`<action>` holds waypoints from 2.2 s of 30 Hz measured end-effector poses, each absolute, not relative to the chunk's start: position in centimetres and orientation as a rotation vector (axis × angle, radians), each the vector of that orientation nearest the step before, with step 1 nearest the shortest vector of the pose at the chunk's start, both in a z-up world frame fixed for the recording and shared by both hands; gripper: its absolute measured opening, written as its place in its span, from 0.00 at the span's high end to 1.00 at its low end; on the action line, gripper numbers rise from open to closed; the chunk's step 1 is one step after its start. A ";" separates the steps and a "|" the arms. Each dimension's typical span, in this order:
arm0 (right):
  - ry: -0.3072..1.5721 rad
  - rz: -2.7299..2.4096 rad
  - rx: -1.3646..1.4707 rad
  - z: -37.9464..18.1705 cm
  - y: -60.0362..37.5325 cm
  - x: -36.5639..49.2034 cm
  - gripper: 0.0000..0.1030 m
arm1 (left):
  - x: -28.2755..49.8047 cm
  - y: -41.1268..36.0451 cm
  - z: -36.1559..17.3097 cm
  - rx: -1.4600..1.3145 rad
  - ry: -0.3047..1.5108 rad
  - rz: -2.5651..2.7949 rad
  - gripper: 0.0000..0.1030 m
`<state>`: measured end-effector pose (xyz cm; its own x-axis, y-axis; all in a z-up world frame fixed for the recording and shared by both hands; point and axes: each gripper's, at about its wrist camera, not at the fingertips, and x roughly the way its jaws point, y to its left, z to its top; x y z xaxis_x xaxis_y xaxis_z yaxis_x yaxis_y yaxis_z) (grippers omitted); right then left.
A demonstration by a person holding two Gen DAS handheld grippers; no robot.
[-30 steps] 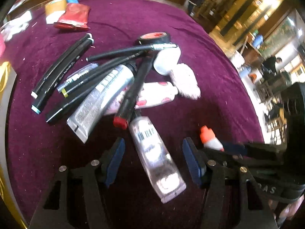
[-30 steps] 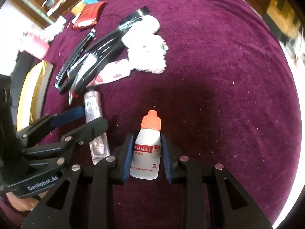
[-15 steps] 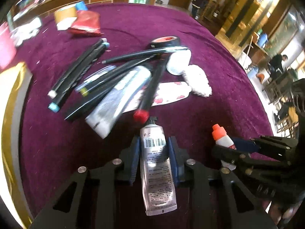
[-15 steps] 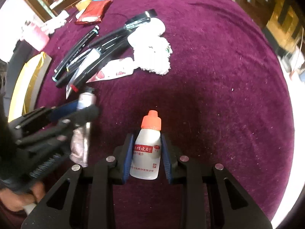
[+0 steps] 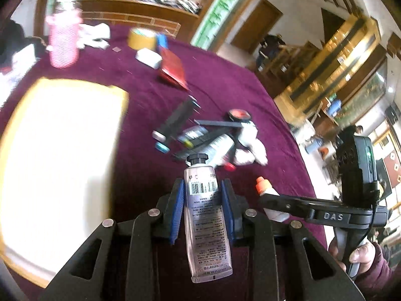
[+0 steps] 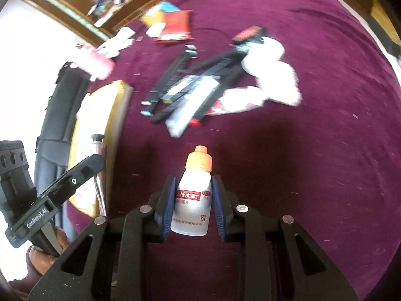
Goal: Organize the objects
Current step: 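Carry both items to the white tray and release them inside, then return both tools to the pile and grasp two black markers with the left gripper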
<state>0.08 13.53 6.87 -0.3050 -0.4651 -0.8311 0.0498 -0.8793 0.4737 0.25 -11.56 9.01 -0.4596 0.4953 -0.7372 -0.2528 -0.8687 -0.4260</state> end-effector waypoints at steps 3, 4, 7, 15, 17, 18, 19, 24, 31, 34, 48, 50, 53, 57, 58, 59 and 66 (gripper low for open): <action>-0.520 -2.192 1.570 8.5 10.0 -1.3 0.75 | -1.0 -15.7 10.2 -1.288 -0.387 2.401 0.76; -0.514 -2.176 1.556 8.9 8.7 -1.8 0.75 | -1.5 -16.7 10.5 -1.290 -0.387 2.417 0.76; -0.510 -2.125 1.534 9.7 4.4 -4.1 0.75 | -3.5 -19.5 10.7 -1.314 -0.383 2.462 0.76; -0.567 -2.095 1.599 6.9 -3.8 -12.0 0.74 | -10.3 -23.1 6.7 -1.415 -0.413 2.474 0.76; -0.549 -2.122 1.617 6.0 -5.1 -13.5 0.74 | -11.5 -23.4 5.6 -1.437 -0.426 2.465 0.76; -0.532 -2.143 1.625 5.9 -5.5 -13.9 0.74 | -12.2 -23.5 4.9 -1.448 -0.434 2.465 0.76; -0.516 -2.166 1.632 5.6 -5.9 -14.4 0.74 | -12.8 -23.5 4.2 -1.465 -0.444 2.459 0.76; -0.483 -2.213 1.668 4.4 -7.2 -15.9 0.74 | -14.7 -23.9 1.4 -1.519 -0.490 2.427 0.76; -0.398 -2.251 1.680 3.5 -7.9 -16.9 0.74 | -15.9 -24.0 0.0 -1.511 -0.545 2.410 0.73; -0.382 -2.259 1.683 3.6 -7.9 -17.2 0.74 | -16.2 -24.1 0.0 -1.516 -0.563 2.405 0.67; -0.301 -2.376 1.599 7.7 -5.6 -15.7 0.74 | -14.7 -25.2 3.2 -1.494 -0.521 2.453 0.56; -0.206 -2.546 1.495 10.5 -3.8 -13.8 0.74 | -13.8 -24.9 4.8 -1.445 -0.508 2.457 0.55; 0.011 -2.890 1.269 14.3 -0.3 -9.4 0.45 | -12.6 -23.6 7.1 -1.364 -0.497 2.441 0.46; -0.034 -2.984 1.476 12.1 6.4 -7.3 0.04 | -11.5 -19.8 8.5 -1.332 -0.448 2.346 0.46; -0.144 -2.956 1.575 10.8 8.6 -6.8 0.04 | -11.2 -18.7 8.5 -1.335 -0.429 2.318 0.46; -0.316 -2.912 1.668 9.1 11.5 -5.9 0.04 | -10.8 -17.5 8.5 -1.337 -0.402 2.293 0.46; -0.623 -2.809 1.811 4.4 18.8 -2.3 0.04 | -7.2 -7.7 6.8 -1.339 -0.100 2.184 0.46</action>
<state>-2.28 18.80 4.40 -0.4089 0.0191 -0.9124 -0.4030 -0.9008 0.1617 -7.21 -7.71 6.76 -0.3361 0.5030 -0.7962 -0.4280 -0.8346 -0.3466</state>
